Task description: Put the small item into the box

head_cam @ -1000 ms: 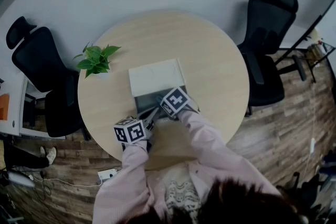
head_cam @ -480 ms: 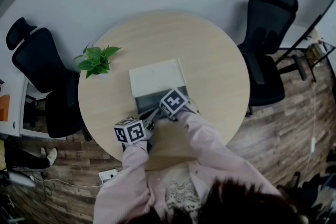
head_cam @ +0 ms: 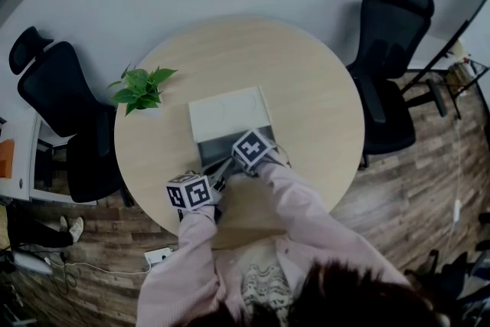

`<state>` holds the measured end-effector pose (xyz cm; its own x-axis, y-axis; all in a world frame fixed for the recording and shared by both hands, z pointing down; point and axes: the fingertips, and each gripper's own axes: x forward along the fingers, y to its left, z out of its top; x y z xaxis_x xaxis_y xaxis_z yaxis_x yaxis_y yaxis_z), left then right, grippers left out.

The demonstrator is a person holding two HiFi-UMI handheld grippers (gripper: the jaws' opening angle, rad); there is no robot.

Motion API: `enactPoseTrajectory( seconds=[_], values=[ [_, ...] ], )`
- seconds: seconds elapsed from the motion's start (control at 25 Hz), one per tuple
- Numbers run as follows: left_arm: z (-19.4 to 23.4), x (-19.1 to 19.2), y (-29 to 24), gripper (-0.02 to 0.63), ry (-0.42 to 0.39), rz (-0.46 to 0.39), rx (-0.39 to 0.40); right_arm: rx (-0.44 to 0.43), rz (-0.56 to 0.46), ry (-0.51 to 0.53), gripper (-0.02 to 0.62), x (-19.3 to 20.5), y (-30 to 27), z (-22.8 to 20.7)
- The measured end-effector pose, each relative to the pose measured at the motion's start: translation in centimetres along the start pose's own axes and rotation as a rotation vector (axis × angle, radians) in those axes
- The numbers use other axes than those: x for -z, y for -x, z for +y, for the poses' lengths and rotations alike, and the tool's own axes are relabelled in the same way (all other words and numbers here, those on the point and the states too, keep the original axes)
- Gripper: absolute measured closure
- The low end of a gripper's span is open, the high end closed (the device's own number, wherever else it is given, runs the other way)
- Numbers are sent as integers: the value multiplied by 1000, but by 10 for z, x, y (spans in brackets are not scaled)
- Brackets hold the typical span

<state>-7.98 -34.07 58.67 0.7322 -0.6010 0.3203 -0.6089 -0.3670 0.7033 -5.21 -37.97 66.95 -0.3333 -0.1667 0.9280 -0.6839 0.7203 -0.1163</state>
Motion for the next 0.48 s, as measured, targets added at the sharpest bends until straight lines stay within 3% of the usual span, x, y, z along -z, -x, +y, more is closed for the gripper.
enactPoseTrajectory(
  seconds=[0.48],
  values=[
    [1, 2, 4, 597, 7, 2, -3, 5, 28, -21, 451, 3, 0, 6]
  ],
)
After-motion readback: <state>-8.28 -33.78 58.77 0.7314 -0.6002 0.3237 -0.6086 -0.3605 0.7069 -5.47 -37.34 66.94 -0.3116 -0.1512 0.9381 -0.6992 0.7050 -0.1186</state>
